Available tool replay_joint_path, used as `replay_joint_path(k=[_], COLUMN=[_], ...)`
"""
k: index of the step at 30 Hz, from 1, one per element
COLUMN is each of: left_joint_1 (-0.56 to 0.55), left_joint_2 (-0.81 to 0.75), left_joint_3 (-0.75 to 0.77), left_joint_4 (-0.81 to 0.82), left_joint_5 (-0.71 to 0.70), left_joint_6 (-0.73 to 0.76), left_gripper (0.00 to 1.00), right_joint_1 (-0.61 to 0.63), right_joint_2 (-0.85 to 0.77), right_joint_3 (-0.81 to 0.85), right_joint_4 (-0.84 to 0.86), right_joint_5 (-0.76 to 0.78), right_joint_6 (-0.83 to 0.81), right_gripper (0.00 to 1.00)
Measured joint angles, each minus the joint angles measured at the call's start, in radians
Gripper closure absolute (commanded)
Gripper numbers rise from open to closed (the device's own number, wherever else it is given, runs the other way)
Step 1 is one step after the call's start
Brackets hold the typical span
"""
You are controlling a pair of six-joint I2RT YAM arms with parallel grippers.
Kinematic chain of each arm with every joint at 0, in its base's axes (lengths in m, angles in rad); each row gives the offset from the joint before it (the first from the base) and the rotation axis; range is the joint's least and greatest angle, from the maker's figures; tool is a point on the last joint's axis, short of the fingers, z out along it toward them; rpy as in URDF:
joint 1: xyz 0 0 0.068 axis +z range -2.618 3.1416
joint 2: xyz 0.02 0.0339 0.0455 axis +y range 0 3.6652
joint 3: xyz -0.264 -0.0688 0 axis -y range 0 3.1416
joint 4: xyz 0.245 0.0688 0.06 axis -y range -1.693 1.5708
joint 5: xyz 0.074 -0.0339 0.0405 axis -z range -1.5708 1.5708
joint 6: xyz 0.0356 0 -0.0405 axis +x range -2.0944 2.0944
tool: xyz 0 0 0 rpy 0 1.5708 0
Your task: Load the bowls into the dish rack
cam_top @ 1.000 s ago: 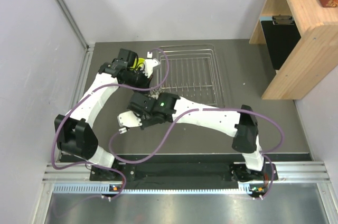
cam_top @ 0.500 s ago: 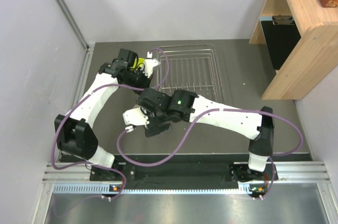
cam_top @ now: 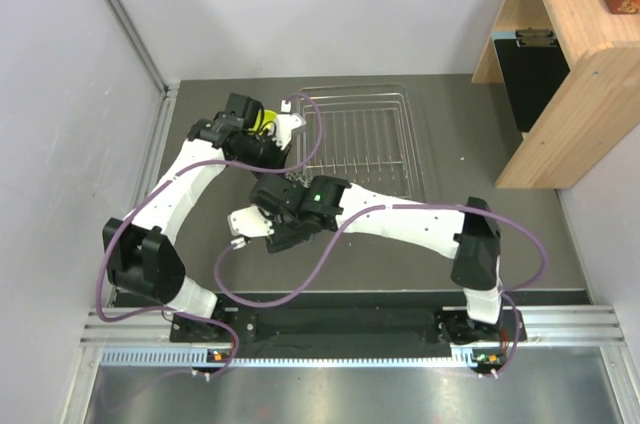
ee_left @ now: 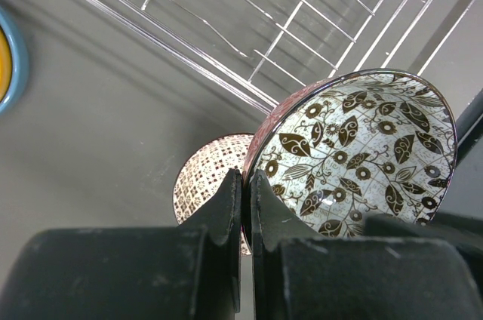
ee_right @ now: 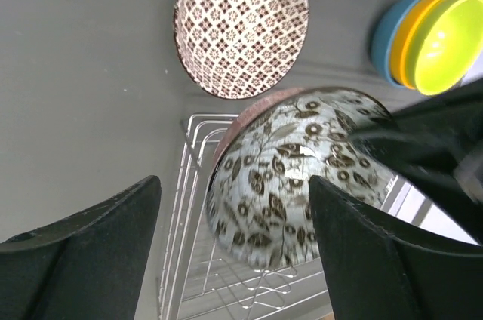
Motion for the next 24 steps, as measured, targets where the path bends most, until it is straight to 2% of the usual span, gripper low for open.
replay_joint_path(k=[2, 5, 6, 8, 9, 11, 12, 13, 17, 19, 21, 22, 24], left_joint_1=[-0.002, -0.002, -0.002, -0.002, -0.002, -0.002, -0.001, 0.001, 0.016, 0.016, 0.016, 0.015, 0.007], left_joint_2=[-0.002, -0.008, -0.011, -0.012, -0.012, -0.012, -0.012, -0.013, -0.016, -0.016, -0.016, -0.016, -0.022], left_joint_3=[0.0, 0.0, 0.0, 0.0, 0.0, 0.0, 0.001, 0.001, 0.0, 0.0, 0.0, -0.001, -0.002], left_joint_4=[-0.005, -0.011, -0.012, -0.013, -0.013, -0.012, -0.005, 0.003, 0.008, 0.015, 0.015, 0.012, 0.011], left_joint_5=[0.0, 0.0, 0.0, 0.0, 0.0, -0.005, -0.006, -0.014, -0.035, -0.035, -0.038, -0.034, -0.02], left_joint_6=[0.0, 0.0, 0.0, 0.0, 0.001, 0.003, 0.0, 0.0, -0.012, -0.016, -0.008, -0.011, -0.001], left_gripper=[1.0, 1.0, 1.0, 1.0, 1.0, 1.0, 1.0, 1.0, 1.0, 0.74, 0.54, 0.37, 0.25], right_joint_1=[-0.013, -0.033, -0.039, -0.045, -0.046, -0.049, -0.049, -0.047, -0.035, -0.035, -0.035, -0.035, -0.041], right_joint_2=[0.026, 0.062, 0.072, 0.085, 0.089, 0.092, 0.094, 0.095, 0.096, 0.1, 0.101, 0.101, 0.103], right_joint_3=[0.0, 0.0, 0.0, 0.001, 0.001, 0.001, 0.002, 0.004, 0.029, 0.035, 0.035, 0.04, 0.043], right_joint_4=[0.006, 0.014, 0.015, 0.014, 0.015, 0.01, 0.004, 0.006, 0.0, -0.006, -0.006, -0.004, -0.005], right_joint_5=[0.003, 0.007, 0.01, 0.011, 0.013, 0.01, 0.019, 0.027, 0.063, 0.071, 0.078, 0.082, 0.08], right_joint_6=[-0.002, -0.008, -0.009, -0.011, -0.012, -0.002, -0.006, -0.009, -0.002, -0.002, -0.003, 0.0, 0.006], right_gripper=[0.24, 0.34, 0.45, 0.59, 0.71, 0.83, 0.95, 1.0, 1.0, 1.0, 1.0, 1.0, 1.0])
